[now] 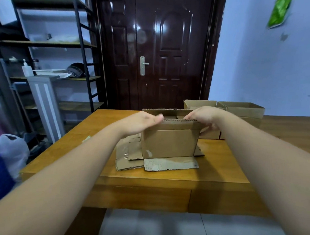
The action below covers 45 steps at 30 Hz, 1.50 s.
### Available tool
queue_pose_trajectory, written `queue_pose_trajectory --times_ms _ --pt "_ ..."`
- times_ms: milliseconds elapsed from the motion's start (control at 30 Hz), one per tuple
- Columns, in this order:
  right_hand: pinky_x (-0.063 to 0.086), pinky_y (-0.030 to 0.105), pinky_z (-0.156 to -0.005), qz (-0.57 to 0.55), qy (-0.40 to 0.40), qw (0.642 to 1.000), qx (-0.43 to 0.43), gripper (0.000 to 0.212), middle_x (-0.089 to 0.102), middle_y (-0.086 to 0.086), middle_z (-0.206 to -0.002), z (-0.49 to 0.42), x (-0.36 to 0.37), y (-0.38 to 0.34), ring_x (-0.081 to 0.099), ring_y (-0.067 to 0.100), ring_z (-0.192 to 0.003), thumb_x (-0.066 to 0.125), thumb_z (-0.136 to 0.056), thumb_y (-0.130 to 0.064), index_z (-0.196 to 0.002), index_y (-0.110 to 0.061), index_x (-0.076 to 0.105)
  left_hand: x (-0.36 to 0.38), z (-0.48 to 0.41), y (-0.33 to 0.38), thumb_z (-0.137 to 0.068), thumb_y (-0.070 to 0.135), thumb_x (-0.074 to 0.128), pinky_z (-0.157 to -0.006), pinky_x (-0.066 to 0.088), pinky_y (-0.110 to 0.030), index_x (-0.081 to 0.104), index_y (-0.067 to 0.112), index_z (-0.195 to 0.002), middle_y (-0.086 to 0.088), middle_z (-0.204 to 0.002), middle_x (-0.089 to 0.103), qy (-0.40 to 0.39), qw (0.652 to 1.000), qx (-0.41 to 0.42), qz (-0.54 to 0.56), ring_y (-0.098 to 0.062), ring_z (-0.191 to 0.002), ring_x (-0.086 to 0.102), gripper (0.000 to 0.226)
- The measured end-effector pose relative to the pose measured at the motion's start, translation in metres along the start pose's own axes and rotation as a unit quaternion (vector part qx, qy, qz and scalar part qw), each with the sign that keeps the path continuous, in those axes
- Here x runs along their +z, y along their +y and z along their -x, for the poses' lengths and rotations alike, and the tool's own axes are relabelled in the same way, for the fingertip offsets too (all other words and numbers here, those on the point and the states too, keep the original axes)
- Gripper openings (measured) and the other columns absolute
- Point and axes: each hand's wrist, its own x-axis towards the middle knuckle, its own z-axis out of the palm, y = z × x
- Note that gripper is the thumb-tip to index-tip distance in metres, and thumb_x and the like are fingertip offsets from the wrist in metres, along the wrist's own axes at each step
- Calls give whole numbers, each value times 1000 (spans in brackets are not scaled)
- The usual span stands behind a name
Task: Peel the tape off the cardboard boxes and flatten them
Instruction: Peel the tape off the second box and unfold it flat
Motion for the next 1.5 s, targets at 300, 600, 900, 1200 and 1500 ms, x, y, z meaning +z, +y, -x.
queue_pose_trajectory --times_ms 300,600,900,1200,1500 --pt "35 32 -108 404 -67 912 -34 45 37 2 -152 10 14 -38 39 25 -136 35 -104 -28 -147 -17 38 14 -24 35 -102 42 25 -110 26 -34 42 12 -144 -6 -152 35 -59 963 -127 -231 -25 -139 33 54" --pt "50 38 -88 401 48 913 -61 37 58 14 -120 -13 26 -24 56 29 -101 53 -95 -21 -128 -7 46 23 -19 32 -94 29 47 -56 36 -29 37 13 -122 -8 -93 54 78 976 -137 -147 -19 -75 48 35" --pt "56 48 -83 68 206 976 -16 41 54 15 -113 -15 6 8 58 35 -98 40 -91 -2 -129 -16 44 21 -19 -3 -92 13 53 -89 48 -34 38 16 -140 -7 -120 56 235 919 -110 297 -20 -103 55 50" --pt "43 21 -49 -367 213 905 29 19 60 6 -88 -8 -10 12 54 16 -67 51 -91 -9 -85 -16 67 46 -6 -44 -71 15 80 -104 41 -35 26 19 -147 -2 -137 50 86 920 -62 377 -19 -117 52 93" --pt "32 47 -109 -347 146 914 -149 74 45 2 -147 2 -13 -8 45 26 -131 46 -93 -57 -153 -31 11 35 -16 -30 -83 20 71 -79 49 -27 33 15 -145 -5 -134 53 247 868 -22 431 -17 -107 57 73"
